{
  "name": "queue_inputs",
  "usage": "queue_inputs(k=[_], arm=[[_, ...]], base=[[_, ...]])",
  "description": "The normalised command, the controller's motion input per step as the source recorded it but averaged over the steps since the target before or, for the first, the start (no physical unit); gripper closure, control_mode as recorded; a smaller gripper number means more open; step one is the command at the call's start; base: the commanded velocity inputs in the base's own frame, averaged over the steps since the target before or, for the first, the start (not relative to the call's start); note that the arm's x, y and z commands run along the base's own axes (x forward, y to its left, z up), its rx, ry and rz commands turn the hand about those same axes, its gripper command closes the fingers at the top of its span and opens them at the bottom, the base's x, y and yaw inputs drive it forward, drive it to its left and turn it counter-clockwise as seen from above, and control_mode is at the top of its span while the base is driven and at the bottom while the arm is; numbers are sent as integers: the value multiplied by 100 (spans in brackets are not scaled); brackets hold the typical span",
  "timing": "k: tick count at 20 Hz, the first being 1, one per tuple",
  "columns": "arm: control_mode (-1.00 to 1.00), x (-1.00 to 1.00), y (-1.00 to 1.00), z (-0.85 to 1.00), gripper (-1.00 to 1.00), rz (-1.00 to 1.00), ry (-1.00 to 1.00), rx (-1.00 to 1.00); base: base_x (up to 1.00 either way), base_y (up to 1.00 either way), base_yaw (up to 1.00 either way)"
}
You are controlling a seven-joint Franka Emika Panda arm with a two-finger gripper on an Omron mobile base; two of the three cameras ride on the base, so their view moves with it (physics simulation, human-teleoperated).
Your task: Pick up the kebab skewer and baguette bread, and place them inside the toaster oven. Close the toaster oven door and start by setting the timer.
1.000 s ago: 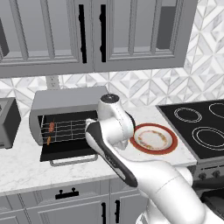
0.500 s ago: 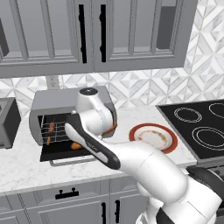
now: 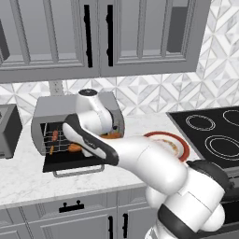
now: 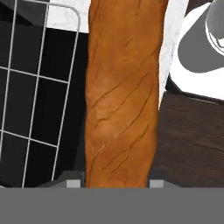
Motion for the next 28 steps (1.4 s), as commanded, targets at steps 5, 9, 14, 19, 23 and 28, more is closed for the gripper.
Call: queue_inputs(k=[5,9,14,19,23,28], arm=[[-100,23,12,0,100,2,0,1],[-100,23,3,-7,100,7,0,1],[-100,31,11,-11,100,9,-5,1],[-100,21,38,-14,100,5,-2,5],[-100,23,32,-14,100,1,0,4],[-100,21,7,-12,100,0,0,1]], base=[[0,0,0],[0,0,0],[0,0,0],[0,0,0],[0,0,0],[0,0,0]])
